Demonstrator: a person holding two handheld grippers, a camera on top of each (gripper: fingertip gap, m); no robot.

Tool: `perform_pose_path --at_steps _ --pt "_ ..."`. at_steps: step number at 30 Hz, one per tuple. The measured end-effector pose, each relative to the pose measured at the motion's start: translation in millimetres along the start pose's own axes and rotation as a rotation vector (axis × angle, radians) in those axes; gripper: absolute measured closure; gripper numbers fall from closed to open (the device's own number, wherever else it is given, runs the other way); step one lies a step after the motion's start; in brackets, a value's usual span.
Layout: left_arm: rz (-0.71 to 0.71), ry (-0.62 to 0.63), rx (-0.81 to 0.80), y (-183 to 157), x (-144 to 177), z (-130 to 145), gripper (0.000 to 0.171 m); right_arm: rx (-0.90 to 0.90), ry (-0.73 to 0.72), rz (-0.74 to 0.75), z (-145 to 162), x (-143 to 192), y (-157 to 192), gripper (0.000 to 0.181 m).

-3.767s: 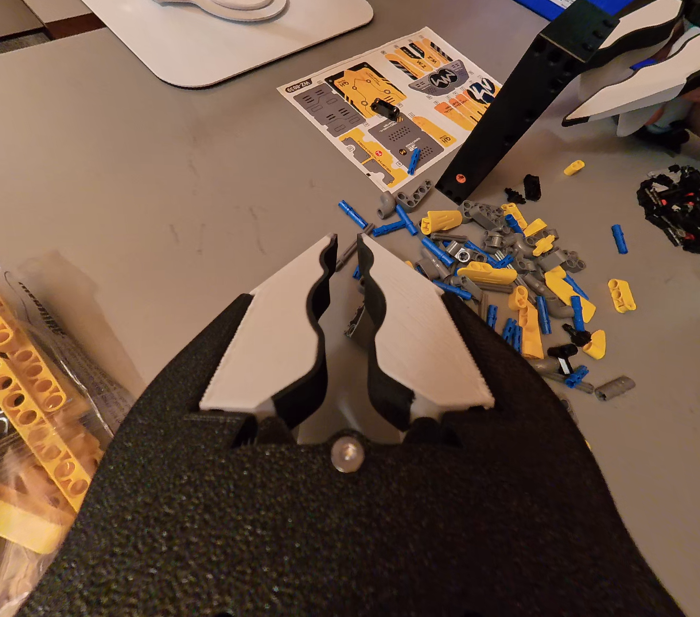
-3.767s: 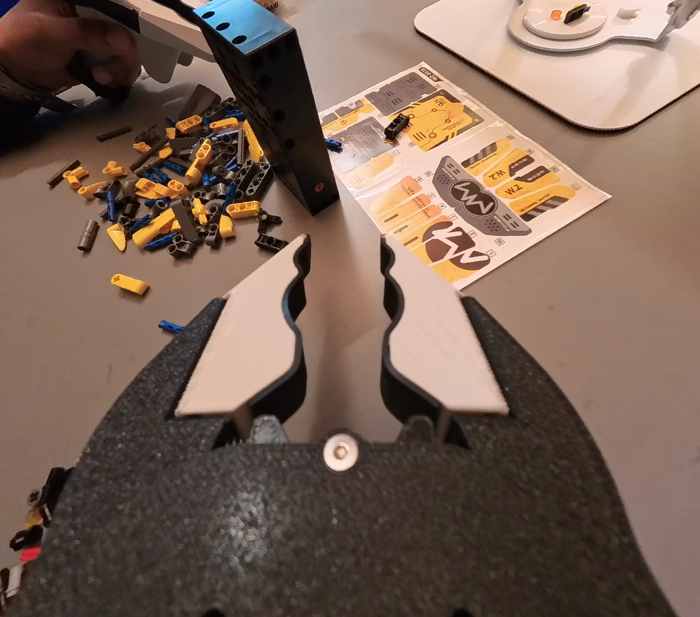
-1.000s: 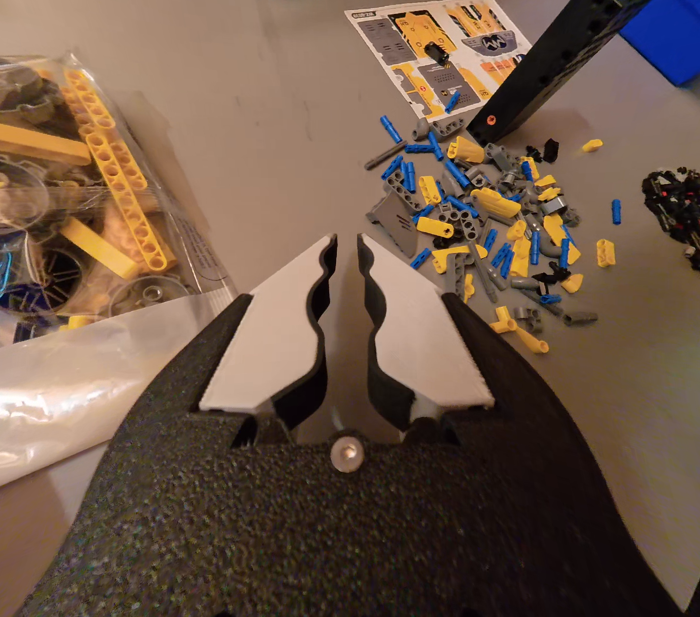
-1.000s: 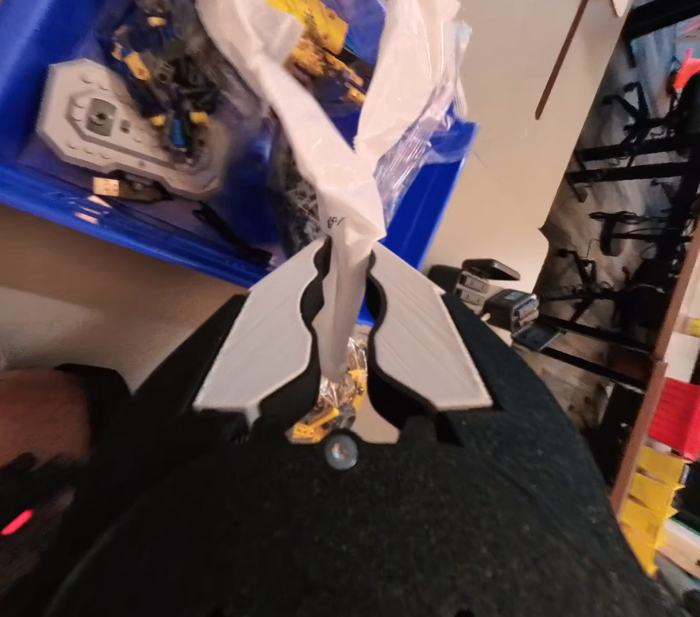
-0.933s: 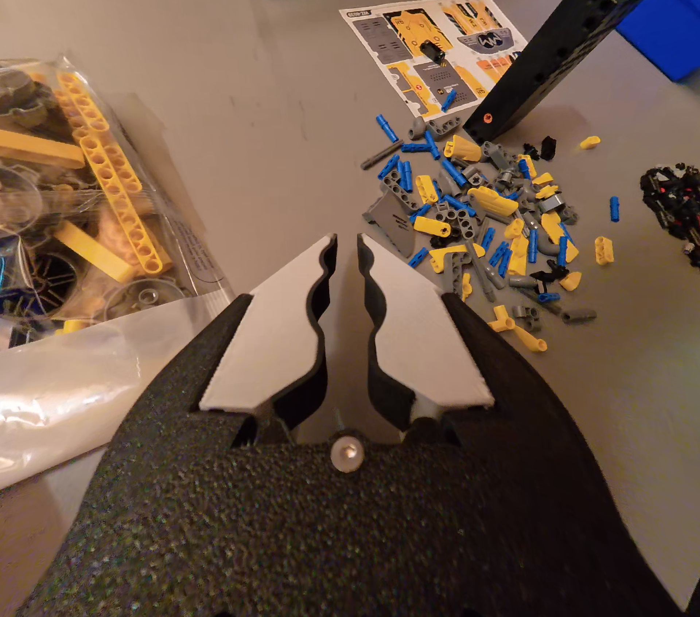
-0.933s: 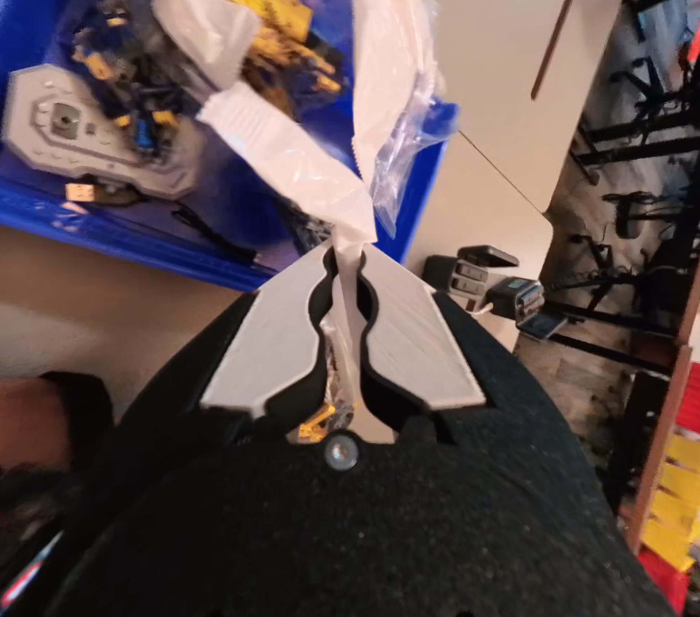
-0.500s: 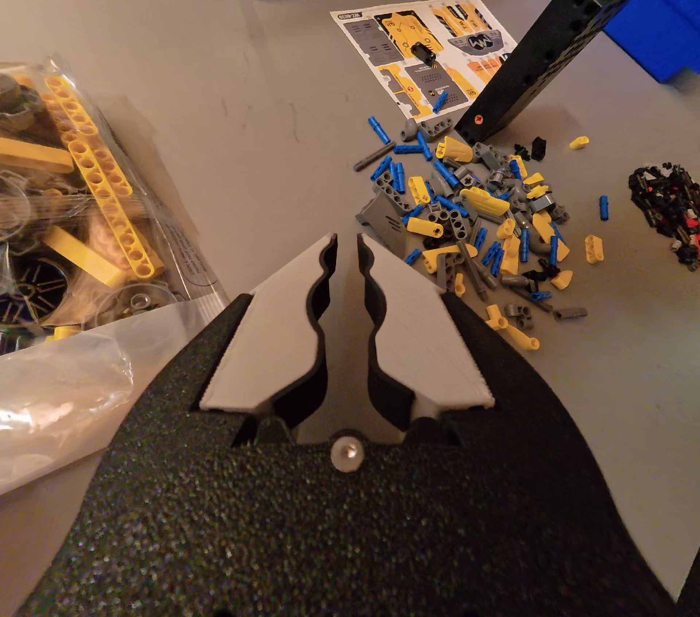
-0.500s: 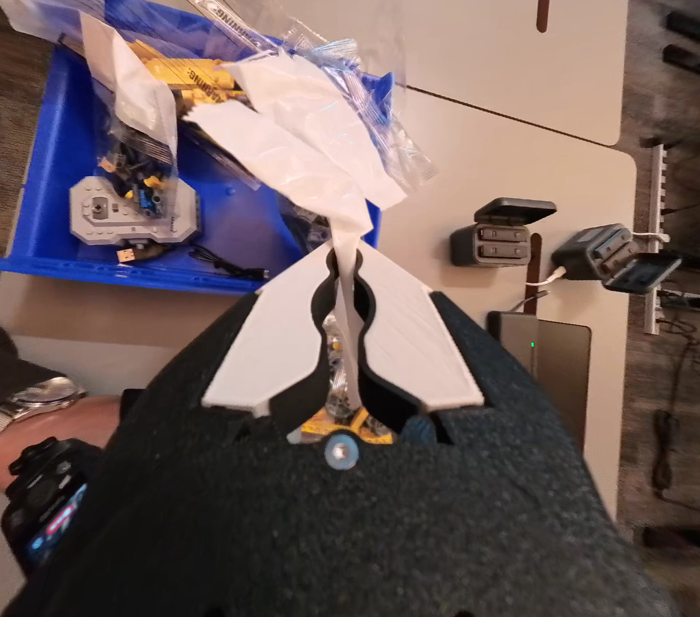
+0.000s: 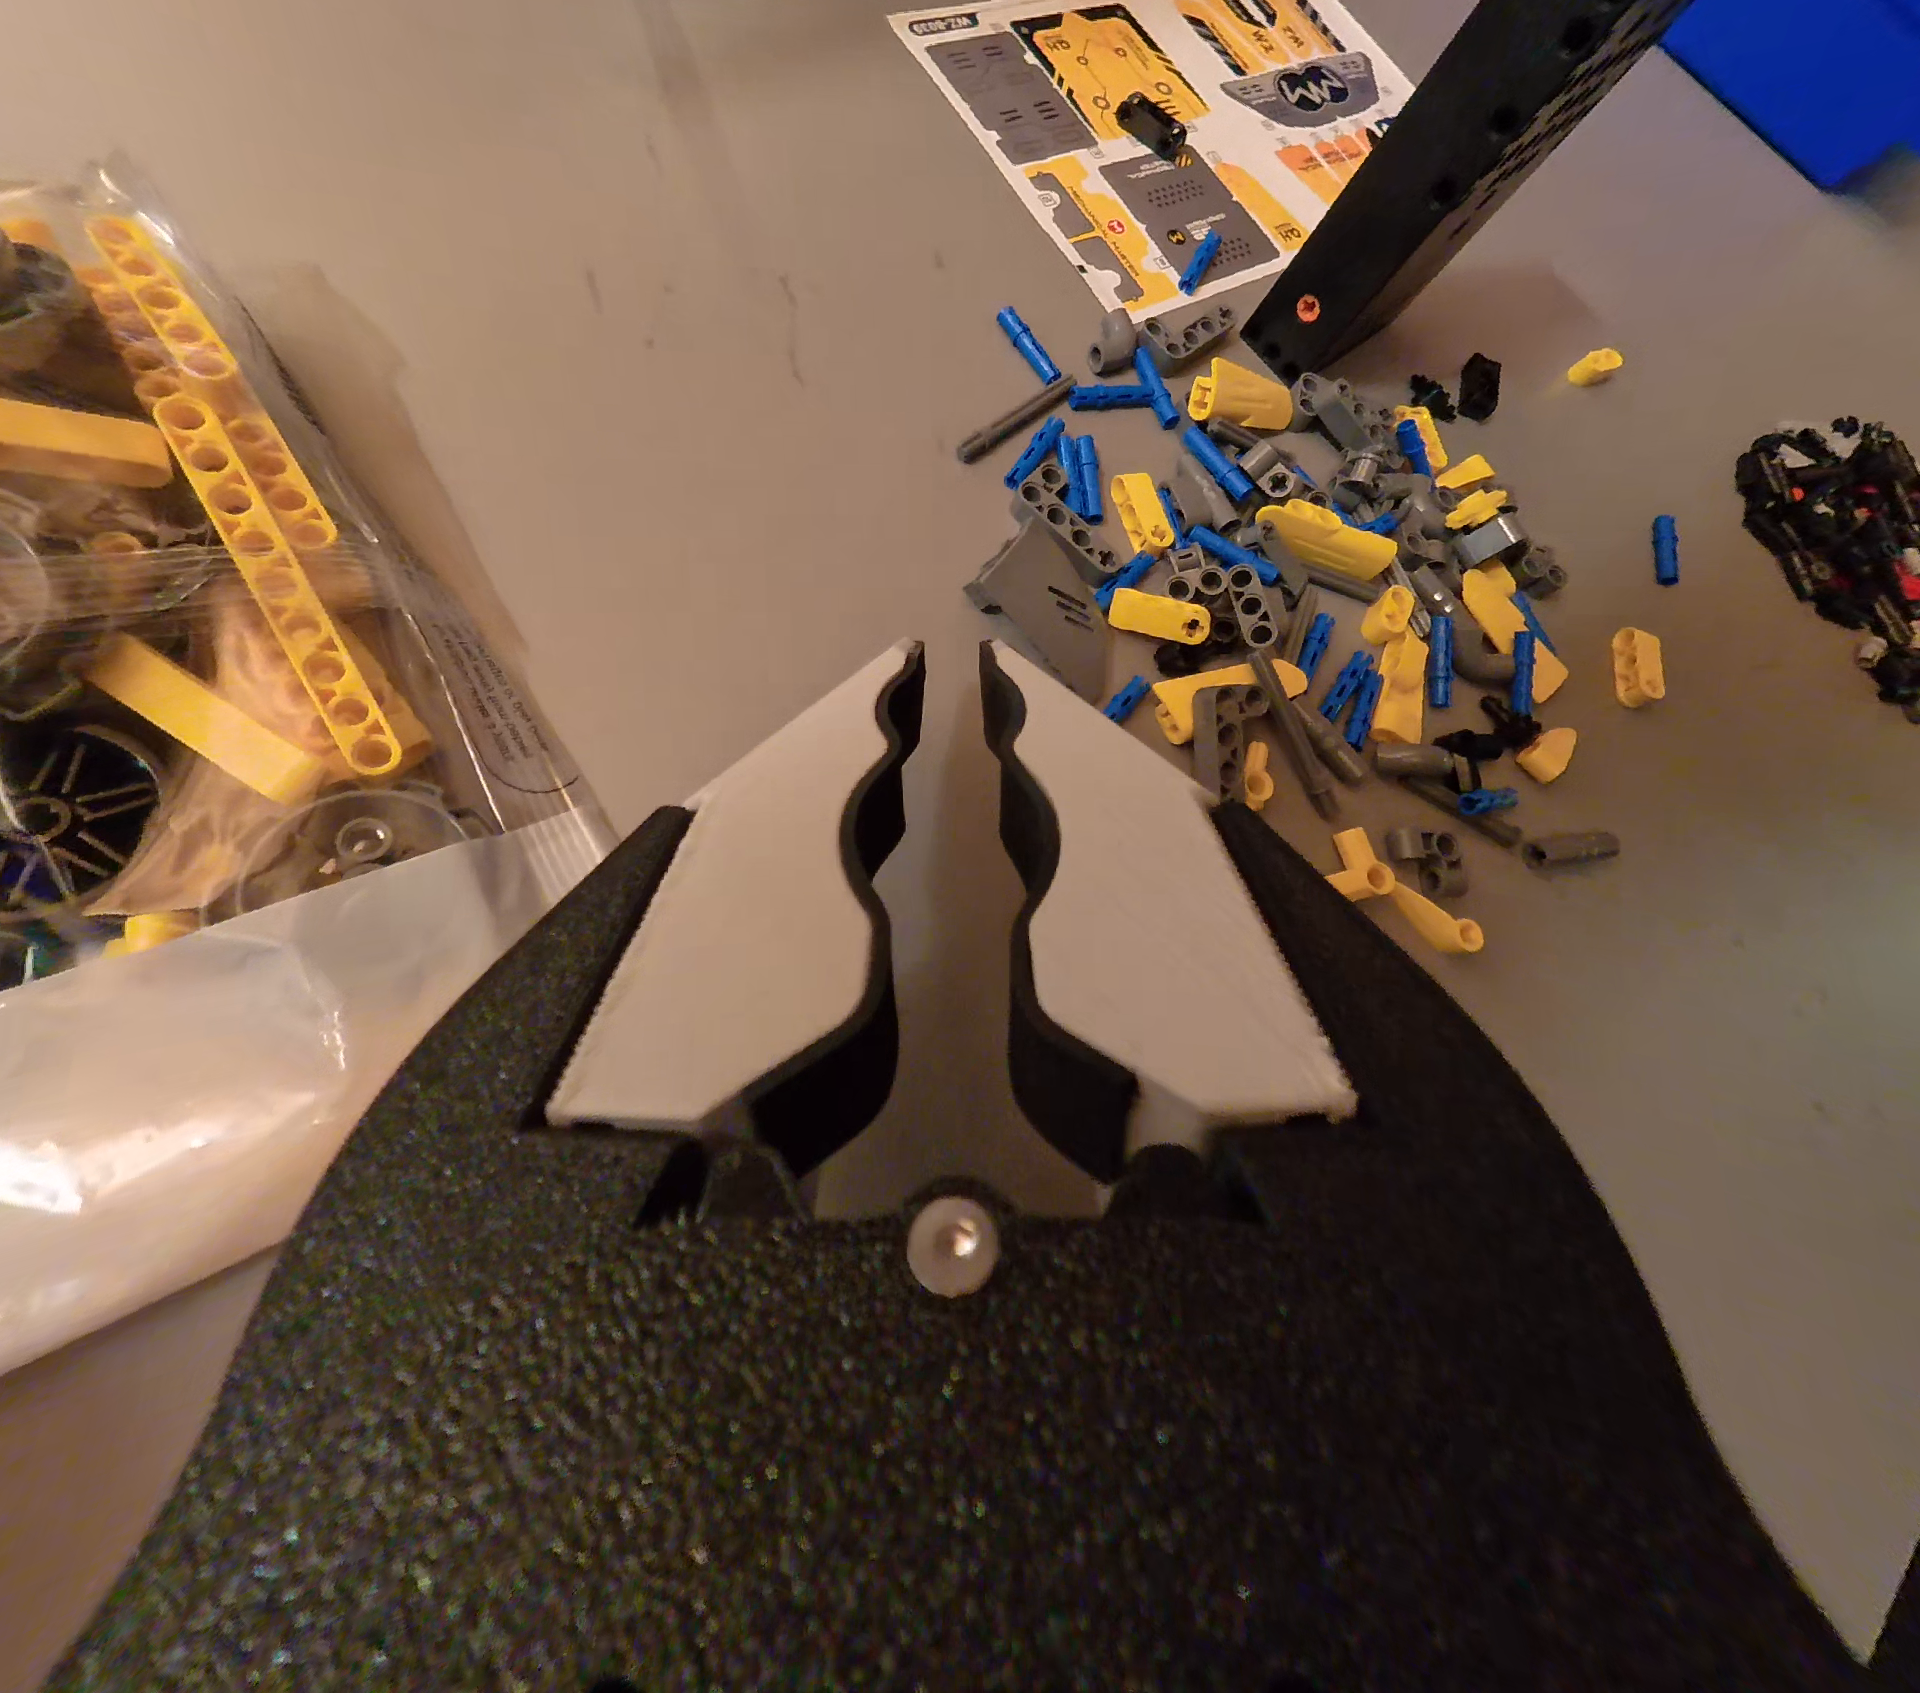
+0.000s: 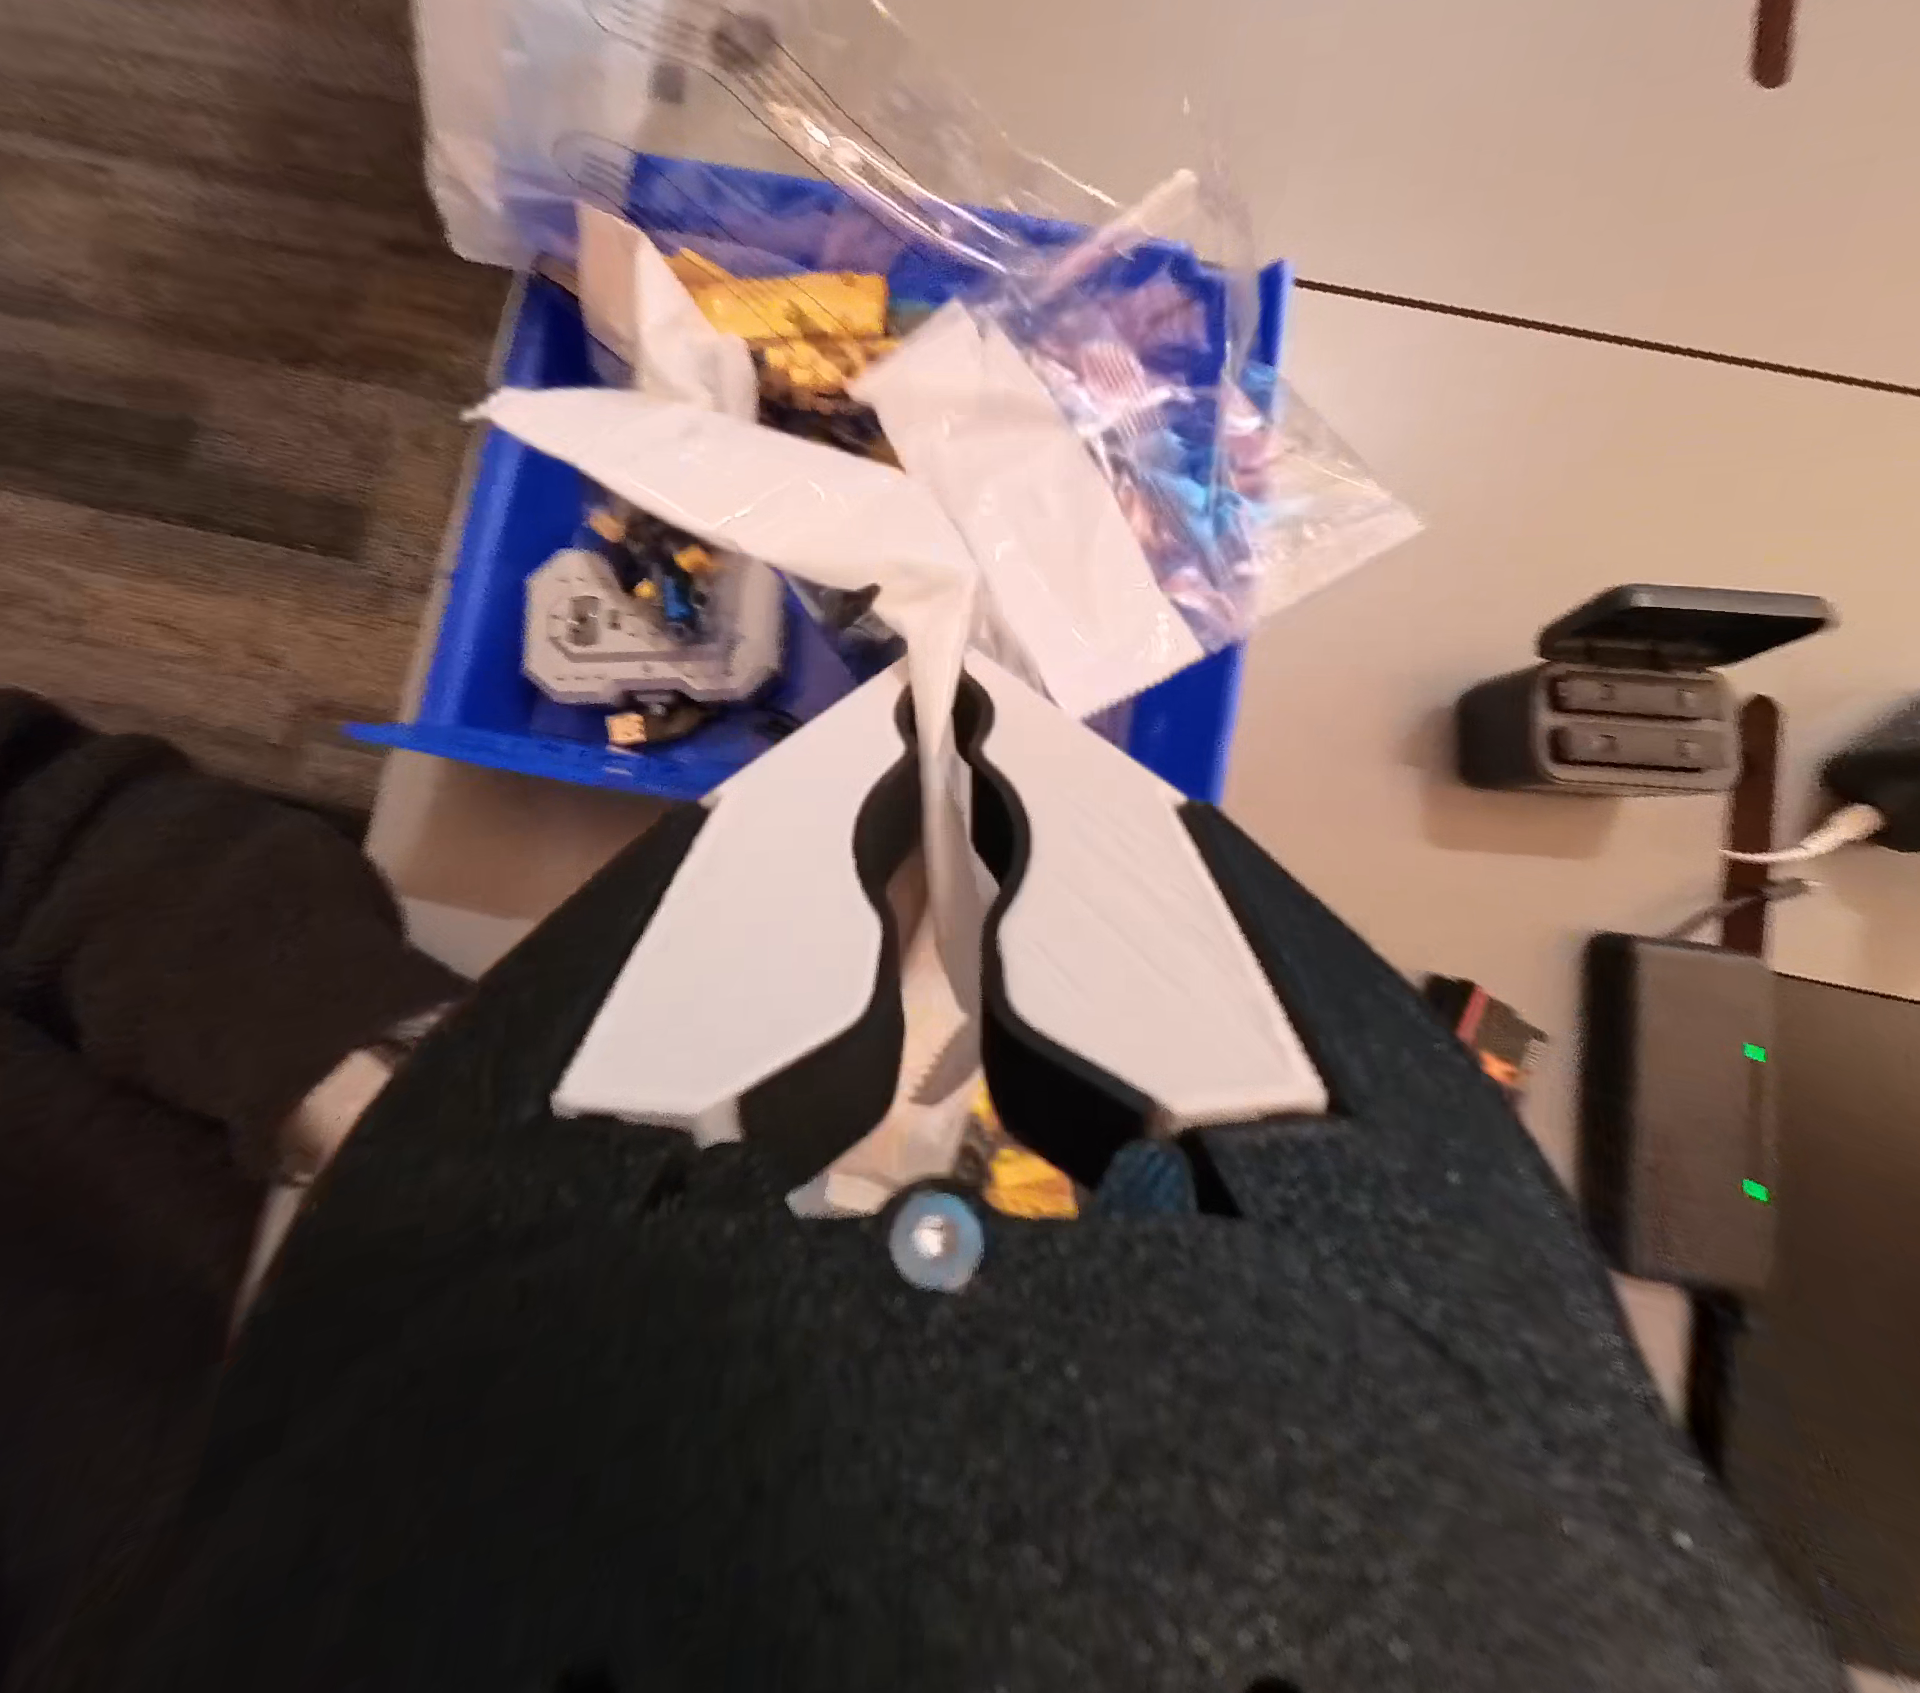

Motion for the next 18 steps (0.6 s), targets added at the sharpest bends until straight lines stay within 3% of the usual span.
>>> perform_pose_path --at_steps 5,8,10,15,18 --pt "-0.003 -0.001 -0.013 -1.3 -0.5 -0.4 0.162 -0.333 -0.271 -0.332 -3.3 11.7 -0.3 0.181" --pt "-0.008 0.006 -0.021 -1.6 -1.3 0.4 0.162 -0.584 -0.403 -0.446 15.5 11.4 -22.5 0.181" --pt "-0.016 0.007 -0.028 -1.5 -1.4 0.5 0.162 -0.676 -0.421 -0.408 37.3 8.4 -41.8 0.181" --pt "-0.031 -0.044 -0.032 -0.8 3.5 -4.2 0.162 -0.780 -0.412 -0.107 88.5 13.6 -91.0 0.181" --pt "-0.020 -0.044 -0.015 0.1 3.6 -4.0 0.162 -0.815 -0.410 -0.106 102.1 18.7 -105.9 0.181"
Point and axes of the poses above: each gripper's, where its closed fingertips meet, x back along the fingers, z out of its underside, y = z × x across the jaws, the point moved 8 cm from there along x, back along the fingers, and after that the axes turned 4 degrees about -z, right-handed, at the moved point
